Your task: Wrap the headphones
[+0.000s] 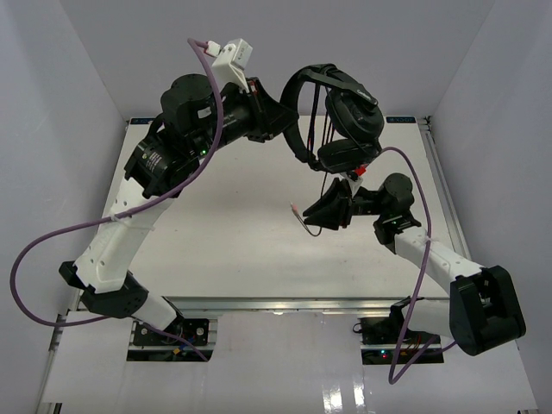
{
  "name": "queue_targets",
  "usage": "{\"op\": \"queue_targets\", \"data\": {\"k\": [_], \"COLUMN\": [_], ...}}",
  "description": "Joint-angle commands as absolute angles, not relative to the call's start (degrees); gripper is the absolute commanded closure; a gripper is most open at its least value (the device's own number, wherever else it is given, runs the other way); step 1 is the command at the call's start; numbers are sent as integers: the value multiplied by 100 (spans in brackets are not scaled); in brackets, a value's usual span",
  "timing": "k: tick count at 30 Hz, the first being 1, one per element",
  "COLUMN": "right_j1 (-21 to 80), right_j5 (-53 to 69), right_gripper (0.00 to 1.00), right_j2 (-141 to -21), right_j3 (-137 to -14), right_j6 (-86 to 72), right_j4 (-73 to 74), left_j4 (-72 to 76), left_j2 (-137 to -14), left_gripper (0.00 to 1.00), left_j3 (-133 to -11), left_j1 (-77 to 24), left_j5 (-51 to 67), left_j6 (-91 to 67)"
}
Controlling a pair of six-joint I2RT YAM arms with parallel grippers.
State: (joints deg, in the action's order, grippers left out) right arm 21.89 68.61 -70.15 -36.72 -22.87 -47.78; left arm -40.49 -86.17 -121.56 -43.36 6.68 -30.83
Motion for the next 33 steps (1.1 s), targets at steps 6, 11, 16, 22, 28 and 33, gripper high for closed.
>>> {"op": "queue_targets", "data": {"k": [6, 11, 16, 22, 28, 33], "right_j1": [2227, 2224, 2224, 2231, 2523, 3093], "right_j5": [7002, 6966, 6873, 6813, 6231, 4830], "right_gripper": [56, 73, 90, 92, 92, 92], "right_j2": [-6823, -6862, -6847, -6709, -6293, -6052], "right_j3": [-3504, -3533, -3516, -3597, -4102, -5407], "right_j6": [-2186, -2162, -2136, -1298, 1272, 4461], "right_j4": [-4787, -4772, -4764, -3781, -258, 2887], "left_j4": [-3290, -3222, -3042, -2846, -2550, -2294], "left_j2": [-8209, -8131, -8025, -7847, -7454, -7350], "left_gripper": [100, 100, 100, 100, 100, 100], "left_j3": [-12351, -12275, -12165, -11895, -11200, -10529], "left_j1": [-4359, -4362, -4359, -4359, -4359, -4359], "left_j5": [337, 269, 158, -450, -1770, -3532], "left_j6": [-3255, -3278, -3331, -3447, -3711, -3887]}}
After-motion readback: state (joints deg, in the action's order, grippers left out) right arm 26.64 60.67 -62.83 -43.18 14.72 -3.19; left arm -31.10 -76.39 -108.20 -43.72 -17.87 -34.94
